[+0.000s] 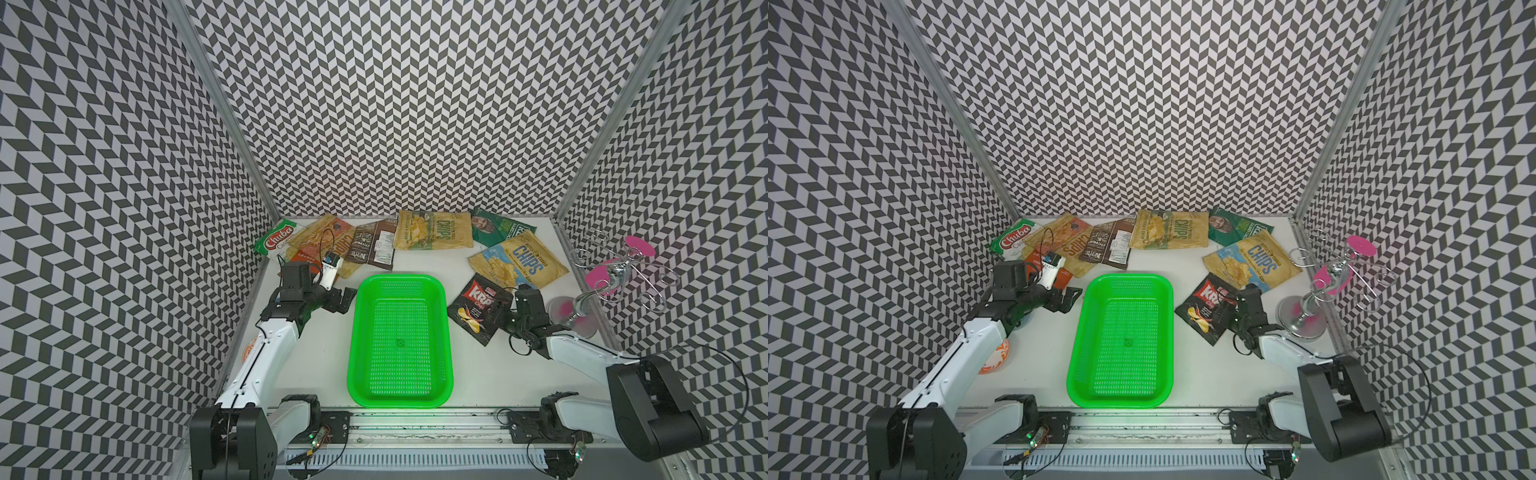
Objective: Put the potato chips into the basket
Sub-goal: Pick up the potato chip from the center of the board.
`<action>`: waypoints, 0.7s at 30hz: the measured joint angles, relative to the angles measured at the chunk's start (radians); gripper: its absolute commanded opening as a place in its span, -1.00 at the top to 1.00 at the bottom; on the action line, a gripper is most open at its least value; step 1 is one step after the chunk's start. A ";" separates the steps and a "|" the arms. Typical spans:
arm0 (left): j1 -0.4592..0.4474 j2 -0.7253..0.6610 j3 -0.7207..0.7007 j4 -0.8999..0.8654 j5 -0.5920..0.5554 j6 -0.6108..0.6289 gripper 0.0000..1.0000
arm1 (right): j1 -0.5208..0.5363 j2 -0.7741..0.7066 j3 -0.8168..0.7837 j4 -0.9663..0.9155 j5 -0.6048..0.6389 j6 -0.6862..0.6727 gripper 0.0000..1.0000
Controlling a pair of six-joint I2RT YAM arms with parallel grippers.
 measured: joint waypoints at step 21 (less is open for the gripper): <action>0.000 0.004 -0.034 -0.014 0.068 0.004 -0.97 | 0.000 -0.154 -0.044 -0.095 0.095 0.050 -0.45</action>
